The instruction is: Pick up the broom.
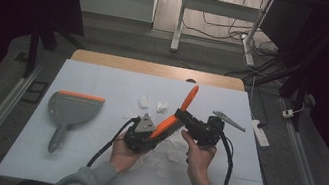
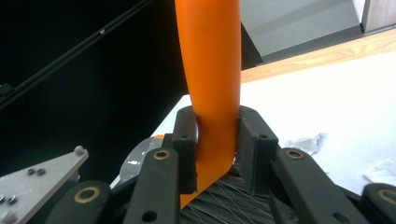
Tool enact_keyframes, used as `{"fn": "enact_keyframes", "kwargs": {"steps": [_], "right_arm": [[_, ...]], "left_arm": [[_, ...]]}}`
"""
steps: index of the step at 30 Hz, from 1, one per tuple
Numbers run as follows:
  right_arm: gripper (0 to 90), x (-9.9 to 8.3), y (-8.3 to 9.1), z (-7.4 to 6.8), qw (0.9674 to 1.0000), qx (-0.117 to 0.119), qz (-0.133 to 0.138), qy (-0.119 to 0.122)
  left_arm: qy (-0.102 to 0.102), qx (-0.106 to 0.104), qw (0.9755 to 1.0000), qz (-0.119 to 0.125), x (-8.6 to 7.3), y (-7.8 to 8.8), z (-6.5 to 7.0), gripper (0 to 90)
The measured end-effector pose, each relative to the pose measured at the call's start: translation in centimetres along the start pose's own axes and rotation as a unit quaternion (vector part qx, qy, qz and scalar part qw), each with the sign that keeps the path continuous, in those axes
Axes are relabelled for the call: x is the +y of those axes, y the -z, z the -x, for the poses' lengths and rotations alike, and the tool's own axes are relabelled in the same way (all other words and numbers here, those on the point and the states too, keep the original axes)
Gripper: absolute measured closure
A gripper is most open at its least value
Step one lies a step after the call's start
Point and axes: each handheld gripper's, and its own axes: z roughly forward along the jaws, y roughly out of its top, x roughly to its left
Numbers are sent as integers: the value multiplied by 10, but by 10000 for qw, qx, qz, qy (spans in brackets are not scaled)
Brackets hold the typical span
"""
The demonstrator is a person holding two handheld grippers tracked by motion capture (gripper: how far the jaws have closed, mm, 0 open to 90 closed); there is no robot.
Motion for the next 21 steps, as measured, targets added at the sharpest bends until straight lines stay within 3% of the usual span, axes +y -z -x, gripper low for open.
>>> {"fn": "enact_keyframes", "kwargs": {"steps": [7,8,9,11,12,13,15,17,21], "right_arm": [[674,2,-3,-3,9996,-37,-111,245],[631,3,-3,-4,9988,-107,-167,455],[631,3,-3,-4,9988,-107,-167,455],[519,5,-2,-5,9966,-222,-294,740],[519,5,-2,-5,9966,-222,-294,740],[485,8,2,-4,9944,-204,-400,953],[466,9,4,-3,9934,-186,-459,1037],[444,12,8,-2,9901,-180,-597,1260],[417,17,14,-1,9813,-111,-927,1681]], "left_arm": [[-58,-36,9999,-118,1,4,-7,803],[-61,-37,9999,-146,1,5,-8,803],[-66,-33,9998,-175,1,6,-9,803],[-51,-54,9997,-236,2,9,-13,803],[-51,-41,9996,-266,2,11,-16,803],[-54,-41,9996,-287,2,13,-18,803],[-69,-32,9992,-382,3,20,-25,803],[-71,-30,9991,-424,4,25,-29,803],[-205,-73,9976,-651,5,34,-34,802]]}}
